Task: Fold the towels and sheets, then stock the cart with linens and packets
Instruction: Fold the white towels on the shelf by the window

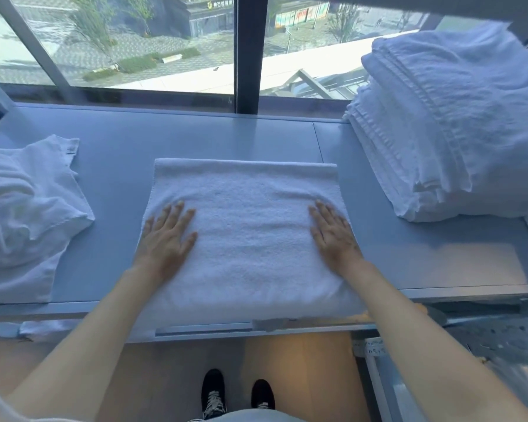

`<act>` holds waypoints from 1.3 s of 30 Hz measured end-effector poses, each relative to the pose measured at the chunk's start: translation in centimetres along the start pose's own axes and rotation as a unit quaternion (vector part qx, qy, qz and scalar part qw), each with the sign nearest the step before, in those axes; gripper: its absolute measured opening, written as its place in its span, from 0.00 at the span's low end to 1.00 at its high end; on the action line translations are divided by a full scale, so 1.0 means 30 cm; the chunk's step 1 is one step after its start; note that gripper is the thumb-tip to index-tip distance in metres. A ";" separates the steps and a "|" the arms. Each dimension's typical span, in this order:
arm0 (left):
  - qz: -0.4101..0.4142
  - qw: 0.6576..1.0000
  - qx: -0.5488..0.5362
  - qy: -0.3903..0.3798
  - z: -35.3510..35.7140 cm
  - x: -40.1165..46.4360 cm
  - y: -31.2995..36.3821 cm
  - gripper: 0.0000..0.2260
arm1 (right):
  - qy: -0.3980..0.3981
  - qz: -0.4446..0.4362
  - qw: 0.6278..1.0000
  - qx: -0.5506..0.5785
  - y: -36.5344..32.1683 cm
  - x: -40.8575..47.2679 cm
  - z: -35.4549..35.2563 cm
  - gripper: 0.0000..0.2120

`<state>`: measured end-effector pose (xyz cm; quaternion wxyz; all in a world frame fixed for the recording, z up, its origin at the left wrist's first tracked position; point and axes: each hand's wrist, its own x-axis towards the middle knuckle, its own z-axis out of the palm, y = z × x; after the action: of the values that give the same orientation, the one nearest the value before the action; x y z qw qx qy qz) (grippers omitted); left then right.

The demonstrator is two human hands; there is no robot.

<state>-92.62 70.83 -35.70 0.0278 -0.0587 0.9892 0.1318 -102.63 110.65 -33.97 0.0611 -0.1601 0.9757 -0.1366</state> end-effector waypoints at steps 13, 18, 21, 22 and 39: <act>0.012 1.000 0.013 0.003 0.072 -0.457 0.036 0.28 | 0.003 -0.075 0.997 0.007 0.032 -0.441 0.067 0.26; 0.005 1.000 0.018 -0.005 0.048 -0.373 0.045 0.30 | -0.007 -0.057 0.998 0.001 0.026 -0.367 0.054 0.25; 0.008 1.000 0.018 -0.012 0.039 -0.350 0.046 0.31 | -0.021 -0.067 0.998 -0.011 0.036 -0.354 0.048 0.27; 0.013 1.000 0.022 -0.012 0.042 -0.360 0.045 0.31 | -0.021 -0.079 0.996 -0.018 0.044 -0.365 0.050 0.28; 0.099 0.989 0.093 0.064 0.089 -0.483 0.045 0.33 | 0.022 -0.190 0.973 -0.132 0.167 -0.444 0.102 0.36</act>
<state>-78.30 74.40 -36.92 -0.0431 0.0343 0.9978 0.0368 -91.08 118.85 -37.32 -0.0093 -0.3464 0.9378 -0.0196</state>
